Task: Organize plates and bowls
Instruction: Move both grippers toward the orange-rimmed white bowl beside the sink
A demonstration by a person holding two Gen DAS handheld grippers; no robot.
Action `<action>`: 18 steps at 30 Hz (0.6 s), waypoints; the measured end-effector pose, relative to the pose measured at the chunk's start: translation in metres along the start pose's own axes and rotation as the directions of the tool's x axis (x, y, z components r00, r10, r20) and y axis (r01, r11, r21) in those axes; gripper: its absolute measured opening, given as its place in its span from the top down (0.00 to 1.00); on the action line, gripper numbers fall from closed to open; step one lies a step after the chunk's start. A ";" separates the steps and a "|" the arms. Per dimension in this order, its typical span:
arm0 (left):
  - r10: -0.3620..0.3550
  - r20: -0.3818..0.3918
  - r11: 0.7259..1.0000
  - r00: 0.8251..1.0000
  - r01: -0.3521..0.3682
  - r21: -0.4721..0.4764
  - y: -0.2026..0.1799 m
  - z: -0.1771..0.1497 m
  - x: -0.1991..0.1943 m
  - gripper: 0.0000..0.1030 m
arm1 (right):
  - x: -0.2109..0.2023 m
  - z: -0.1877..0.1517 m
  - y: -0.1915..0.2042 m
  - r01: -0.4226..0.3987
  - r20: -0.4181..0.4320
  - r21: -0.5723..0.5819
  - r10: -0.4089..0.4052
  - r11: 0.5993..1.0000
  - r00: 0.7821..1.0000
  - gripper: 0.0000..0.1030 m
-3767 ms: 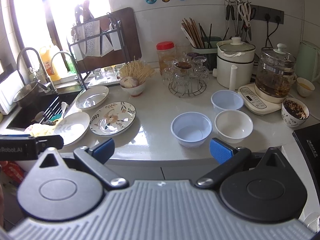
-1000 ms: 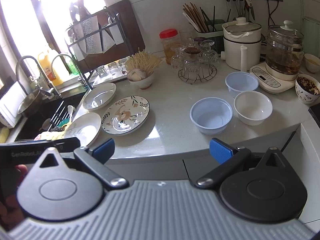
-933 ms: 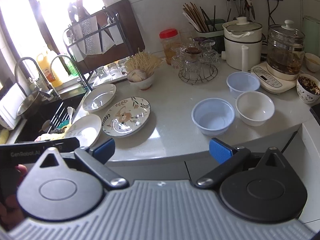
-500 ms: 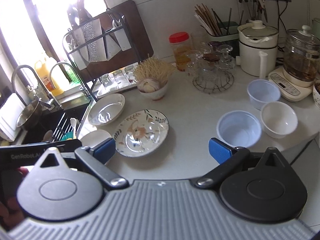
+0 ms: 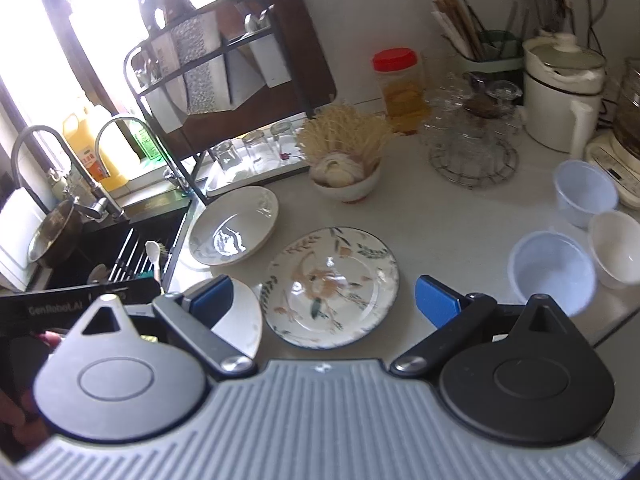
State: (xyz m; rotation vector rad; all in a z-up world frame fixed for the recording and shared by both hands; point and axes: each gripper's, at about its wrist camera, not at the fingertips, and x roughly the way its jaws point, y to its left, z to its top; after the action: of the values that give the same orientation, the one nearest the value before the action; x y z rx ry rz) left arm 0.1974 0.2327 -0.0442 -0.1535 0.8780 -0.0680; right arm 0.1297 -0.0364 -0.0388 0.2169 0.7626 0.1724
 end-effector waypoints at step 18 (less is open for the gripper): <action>-0.081 -0.159 0.996 0.984 0.076 -0.034 0.140 0.012 0.073 0.04 | 0.100 -0.020 0.084 -0.012 -0.131 0.060 0.020 0.998 0.991 0.20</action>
State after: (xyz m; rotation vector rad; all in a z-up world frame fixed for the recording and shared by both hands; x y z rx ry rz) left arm 0.2530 0.3628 -0.1147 -0.2113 1.0340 -0.1434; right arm 0.1802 0.0706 -0.0973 0.2695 0.8983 0.1807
